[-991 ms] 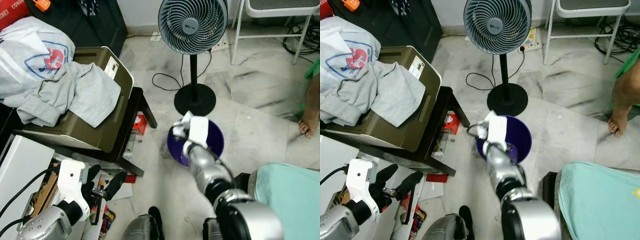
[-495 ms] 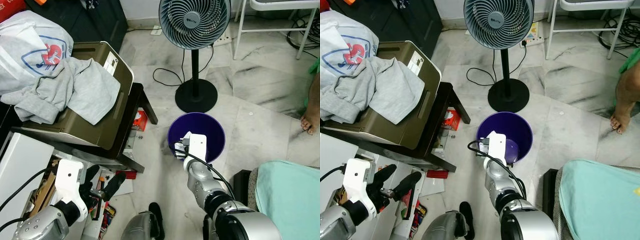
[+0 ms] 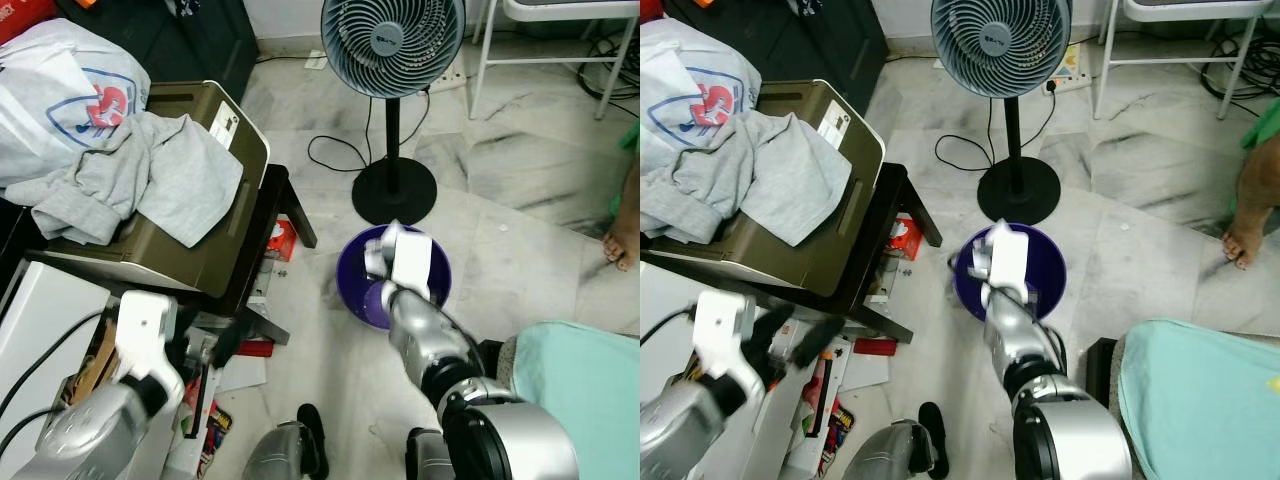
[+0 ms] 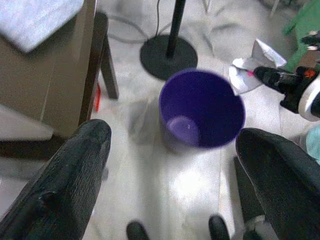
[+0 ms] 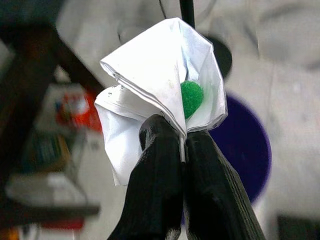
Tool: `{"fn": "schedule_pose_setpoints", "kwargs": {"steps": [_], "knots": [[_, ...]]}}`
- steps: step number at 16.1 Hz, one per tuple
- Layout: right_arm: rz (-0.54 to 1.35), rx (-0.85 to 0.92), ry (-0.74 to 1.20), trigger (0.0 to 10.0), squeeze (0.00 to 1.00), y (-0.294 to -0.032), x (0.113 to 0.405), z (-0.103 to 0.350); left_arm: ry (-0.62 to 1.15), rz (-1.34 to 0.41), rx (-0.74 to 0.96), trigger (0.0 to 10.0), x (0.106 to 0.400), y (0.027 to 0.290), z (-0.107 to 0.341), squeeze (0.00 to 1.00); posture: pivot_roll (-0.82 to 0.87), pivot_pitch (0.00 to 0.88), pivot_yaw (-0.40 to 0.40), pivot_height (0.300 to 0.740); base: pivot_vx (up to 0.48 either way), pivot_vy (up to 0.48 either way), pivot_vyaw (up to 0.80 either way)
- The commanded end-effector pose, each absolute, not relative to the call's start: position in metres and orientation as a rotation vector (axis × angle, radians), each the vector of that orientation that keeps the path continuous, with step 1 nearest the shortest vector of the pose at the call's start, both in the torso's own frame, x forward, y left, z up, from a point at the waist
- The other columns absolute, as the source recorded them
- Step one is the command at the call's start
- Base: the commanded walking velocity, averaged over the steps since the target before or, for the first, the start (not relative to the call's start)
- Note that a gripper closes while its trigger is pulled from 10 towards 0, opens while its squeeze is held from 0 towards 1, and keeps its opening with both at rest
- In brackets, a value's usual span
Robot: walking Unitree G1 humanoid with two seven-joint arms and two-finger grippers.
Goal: Clean up the room
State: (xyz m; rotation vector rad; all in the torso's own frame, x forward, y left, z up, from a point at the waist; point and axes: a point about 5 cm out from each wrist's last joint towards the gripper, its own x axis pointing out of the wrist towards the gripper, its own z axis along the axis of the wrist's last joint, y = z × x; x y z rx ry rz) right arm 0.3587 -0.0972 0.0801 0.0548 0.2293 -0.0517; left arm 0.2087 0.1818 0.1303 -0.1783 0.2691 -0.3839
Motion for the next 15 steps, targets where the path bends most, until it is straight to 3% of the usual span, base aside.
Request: {"fn": "schedule_pose_setpoints", "kwargs": {"steps": [1,4,7,9,11,15], "knots": [[-0.012,0.076,0.183,10.0,0.00,-0.087,0.361,0.089,0.302,-0.348,-0.171,10.0,0.207,0.187,0.121,0.00,-0.03,0.239,0.194,0.740,0.000,0.000,0.00],[0.052,0.068,0.055,10.0,0.00,-0.089,0.361,0.106,0.259,-0.339,-0.193,10.0,0.217,0.180,0.122,0.00,-0.08,0.198,0.175,0.740,0.000,0.000,0.00],[0.073,0.117,0.034,10.0,0.00,-0.105,0.311,0.098,0.204,-0.337,-0.247,10.0,0.221,0.177,0.123,0.00,-0.14,0.137,0.147,0.740,0.000,0.000,0.00],[0.067,0.126,0.041,10.0,0.00,-0.108,0.305,0.097,0.202,-0.333,-0.252,10.0,0.222,0.176,0.122,0.00,-0.14,0.134,0.146,0.740,0.000,0.000,0.00],[0.018,0.127,0.073,10.0,0.00,-0.129,0.281,0.095,0.189,-0.344,-0.272,10.0,0.224,0.170,0.116,0.00,-0.18,0.113,0.142,0.740,0.000,0.000,-0.41],[0.018,0.103,0.112,10.0,0.00,-0.138,0.274,0.098,0.164,-0.364,-0.275,10.0,0.234,0.166,0.118,0.00,-0.18,0.095,0.144,0.740,0.000,0.000,-0.55]]}}
